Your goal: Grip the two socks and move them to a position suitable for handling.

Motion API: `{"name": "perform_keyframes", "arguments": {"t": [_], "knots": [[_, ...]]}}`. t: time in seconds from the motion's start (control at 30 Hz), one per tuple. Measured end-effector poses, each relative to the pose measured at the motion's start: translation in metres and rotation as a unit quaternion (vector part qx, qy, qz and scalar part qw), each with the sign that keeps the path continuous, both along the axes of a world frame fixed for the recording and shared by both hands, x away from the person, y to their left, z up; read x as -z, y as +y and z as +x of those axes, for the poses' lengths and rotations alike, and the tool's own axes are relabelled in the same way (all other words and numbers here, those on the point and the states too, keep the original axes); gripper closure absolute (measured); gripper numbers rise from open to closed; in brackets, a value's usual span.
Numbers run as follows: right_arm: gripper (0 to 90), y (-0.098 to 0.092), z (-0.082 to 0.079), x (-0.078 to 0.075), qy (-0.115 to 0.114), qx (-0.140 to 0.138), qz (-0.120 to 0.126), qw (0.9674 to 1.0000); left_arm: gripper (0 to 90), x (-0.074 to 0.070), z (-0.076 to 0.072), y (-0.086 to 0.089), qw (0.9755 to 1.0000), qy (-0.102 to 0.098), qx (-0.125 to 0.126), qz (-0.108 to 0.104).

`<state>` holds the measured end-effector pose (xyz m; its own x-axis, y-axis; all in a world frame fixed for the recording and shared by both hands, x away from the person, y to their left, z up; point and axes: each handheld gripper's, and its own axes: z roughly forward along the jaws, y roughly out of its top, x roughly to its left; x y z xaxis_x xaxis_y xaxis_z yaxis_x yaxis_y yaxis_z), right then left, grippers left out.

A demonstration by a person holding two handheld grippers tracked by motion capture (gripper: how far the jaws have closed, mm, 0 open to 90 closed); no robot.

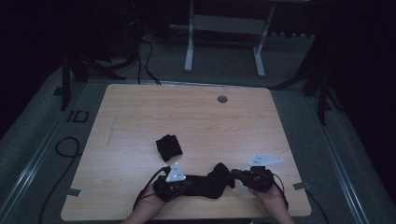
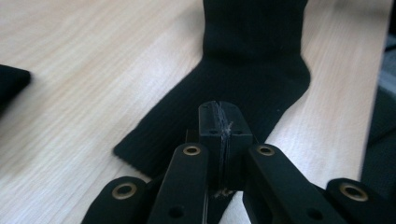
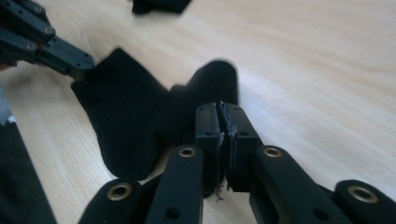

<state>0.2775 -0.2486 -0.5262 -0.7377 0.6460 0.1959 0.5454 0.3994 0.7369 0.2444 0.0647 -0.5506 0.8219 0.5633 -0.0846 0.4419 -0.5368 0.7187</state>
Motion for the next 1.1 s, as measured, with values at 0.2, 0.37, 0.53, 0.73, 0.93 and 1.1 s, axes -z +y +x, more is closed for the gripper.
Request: {"name": "perform_keyframes", "arguments": {"t": [0.2, 0.37, 0.53, 0.73, 0.93, 1.1], "knots": [[86.4, 0.021, -0.001, 0.027, 0.029, -0.029, -0.043, 0.9982, 89.3, 0.012, 0.002, 0.002, 0.9997, 0.018, -0.003, 0.018], [87.8, 0.024, -0.002, 0.030, 0.026, -0.031, -0.067, 0.9970, 89.3, 0.011, 0.002, 0.009, 0.9995, 0.020, -0.002, 0.023], [87.5, 0.013, -0.005, 0.029, 0.027, -0.027, -0.073, 0.9966, 89.3, 0.012, -0.006, 0.028, 0.9994, 0.030, -0.010, 0.015], [86.3, -0.006, -0.006, 0.029, 0.025, -0.013, -0.072, 0.9970, 89.2, 0.013, -0.014, 0.039, 0.9994, 0.030, -0.014, 0.012], [84.9, -0.018, -0.006, 0.029, 0.032, -0.005, -0.063, 0.9975, 89.1, 0.014, -0.013, 0.040, 0.9995, 0.031, -0.011, 0.002], [84.9, -0.020, -0.003, 0.028, 0.035, -0.007, -0.069, 0.9970, 89.1, 0.014, -0.010, 0.037, 0.9995, 0.032, -0.009, 0.002]]}}
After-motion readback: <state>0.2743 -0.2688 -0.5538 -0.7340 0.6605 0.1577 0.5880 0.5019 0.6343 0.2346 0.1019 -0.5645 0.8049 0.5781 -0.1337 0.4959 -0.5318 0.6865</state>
